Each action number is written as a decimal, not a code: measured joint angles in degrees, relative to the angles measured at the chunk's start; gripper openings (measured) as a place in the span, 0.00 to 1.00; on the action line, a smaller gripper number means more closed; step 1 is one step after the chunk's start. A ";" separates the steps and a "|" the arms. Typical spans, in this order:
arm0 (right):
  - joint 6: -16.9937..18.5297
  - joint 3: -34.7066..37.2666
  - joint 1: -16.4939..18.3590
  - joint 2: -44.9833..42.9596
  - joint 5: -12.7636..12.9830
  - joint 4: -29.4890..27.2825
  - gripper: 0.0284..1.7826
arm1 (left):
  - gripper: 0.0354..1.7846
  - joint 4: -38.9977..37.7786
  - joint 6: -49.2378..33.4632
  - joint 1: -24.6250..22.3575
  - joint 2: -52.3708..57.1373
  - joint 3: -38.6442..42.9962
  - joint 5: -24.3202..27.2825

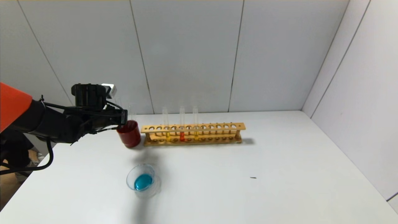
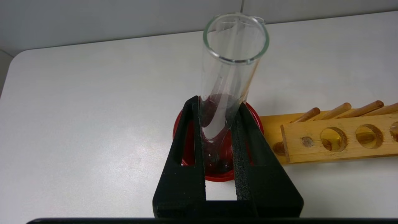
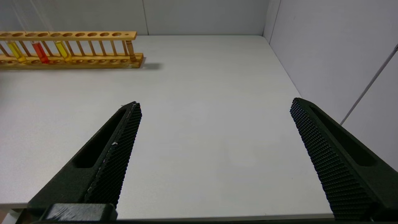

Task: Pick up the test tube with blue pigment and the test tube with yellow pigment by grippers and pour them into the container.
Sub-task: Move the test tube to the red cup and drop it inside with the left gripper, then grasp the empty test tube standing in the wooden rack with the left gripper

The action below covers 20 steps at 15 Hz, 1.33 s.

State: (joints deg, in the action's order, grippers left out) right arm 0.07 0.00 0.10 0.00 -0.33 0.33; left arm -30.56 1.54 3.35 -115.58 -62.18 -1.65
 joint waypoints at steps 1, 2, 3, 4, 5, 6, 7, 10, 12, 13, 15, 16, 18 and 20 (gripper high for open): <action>0.02 0.00 0.00 0.00 0.00 0.00 0.98 | 0.15 -0.02 0.02 0.00 -0.11 0.06 0.02; 0.02 0.00 0.00 0.00 0.02 -0.02 0.98 | 0.15 -0.02 0.02 -0.02 -0.21 0.15 0.00; 0.00 0.00 0.00 0.00 0.02 -0.02 0.98 | 0.16 -0.02 0.09 -0.02 -0.22 0.22 -0.04; 0.02 0.00 0.00 0.00 0.00 -0.02 0.98 | 0.18 -0.02 0.11 0.02 -0.24 0.23 -0.09; 0.02 0.00 0.00 0.00 0.02 -0.02 0.98 | 0.21 -0.02 0.11 0.09 -0.24 0.23 -0.09; 0.02 0.00 0.00 0.00 0.00 0.00 0.98 | 0.26 -0.02 0.09 0.20 -0.22 0.33 -0.09; 0.02 0.00 0.00 0.00 0.02 -0.02 0.98 | 0.32 -0.02 0.13 0.20 -0.22 0.39 -0.09; 0.02 0.00 0.00 0.00 0.02 0.00 0.98 | 0.60 0.00 0.35 0.26 -0.16 0.56 -0.13; 0.02 0.00 0.00 0.00 0.02 -0.02 0.98 | 0.78 -0.02 0.44 0.45 0.41 0.91 -0.17; 0.00 0.00 0.00 0.00 0.02 0.00 0.98 | 0.85 0.00 0.48 0.48 0.94 1.11 -0.17; 0.00 0.00 0.00 0.00 0.00 0.00 0.98 | 0.94 0.02 0.37 0.59 2.84 1.61 -0.17; 0.02 0.00 0.00 0.00 0.02 -0.02 0.98 | 0.97 0.02 0.37 0.80 4.30 2.12 -0.15; 0.02 0.00 0.00 0.00 0.02 -0.02 0.98 | 0.98 0.13 0.30 2.68 8.03 3.36 -0.11; 0.02 0.00 0.00 0.00 0.02 0.00 0.98 | 0.98 0.17 0.13 6.56 11.40 4.80 -0.11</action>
State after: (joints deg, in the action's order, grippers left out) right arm 0.10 0.00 0.10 0.00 -0.30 0.33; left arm -30.39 1.67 9.91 -104.18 -57.38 -1.76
